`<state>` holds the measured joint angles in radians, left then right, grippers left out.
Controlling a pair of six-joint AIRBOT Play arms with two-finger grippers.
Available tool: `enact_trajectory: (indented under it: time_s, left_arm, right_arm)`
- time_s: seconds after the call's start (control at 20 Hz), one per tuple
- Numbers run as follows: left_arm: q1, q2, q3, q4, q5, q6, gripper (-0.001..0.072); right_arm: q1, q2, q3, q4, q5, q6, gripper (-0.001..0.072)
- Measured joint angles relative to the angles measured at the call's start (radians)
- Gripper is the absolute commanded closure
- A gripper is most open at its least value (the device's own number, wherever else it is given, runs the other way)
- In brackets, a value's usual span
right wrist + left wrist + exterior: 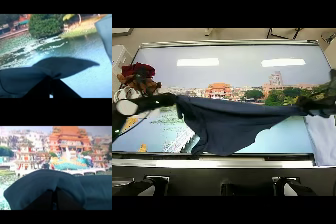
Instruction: Fold the clothes and pants, and hang the long-sleeved shirts on hangers.
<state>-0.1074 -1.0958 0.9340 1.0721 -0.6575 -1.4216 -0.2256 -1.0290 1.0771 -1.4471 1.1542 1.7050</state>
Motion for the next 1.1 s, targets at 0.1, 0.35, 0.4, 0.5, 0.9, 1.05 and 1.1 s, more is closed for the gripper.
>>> enact_trajectory:
  time_s: [0.1,0.35,0.4,0.5,0.9,1.05,1.1]
  left_arm:
    - [-0.03,-0.087,-0.029,-0.02,0.043,-0.023,0.0074]
    - [0.03,-0.165,0.065,0.013,-0.198,-0.042,-0.0004]
    - [0.068,-0.169,0.094,0.043,-0.309,-0.043,-0.0004]
    - [0.144,-0.173,0.112,0.093,-0.51,-0.044,-0.0004]
    - [0.111,-0.164,-0.241,-0.147,-0.599,0.037,0.0018]
    - [0.012,-0.17,-0.306,-0.23,-0.509,0.055,0.0116]
    - [-0.016,-0.175,-0.316,-0.247,-0.492,0.057,0.0138]
  right_arm:
    - [0.0,-0.066,-0.062,0.025,-0.023,0.034,0.0678]
    - [0.0,-0.14,-0.117,0.042,0.003,-0.004,0.0677]
    - [0.0,-0.145,-0.121,0.041,0.015,-0.019,0.0677]
    - [0.0,-0.15,-0.126,0.04,0.043,-0.04,0.0677]
    - [0.0,-0.156,-0.13,0.039,0.107,-0.067,0.0677]
    - [0.0,-0.156,-0.13,0.042,0.119,-0.067,0.0677]
    - [0.0,-0.156,-0.13,0.043,0.124,-0.068,0.0677]
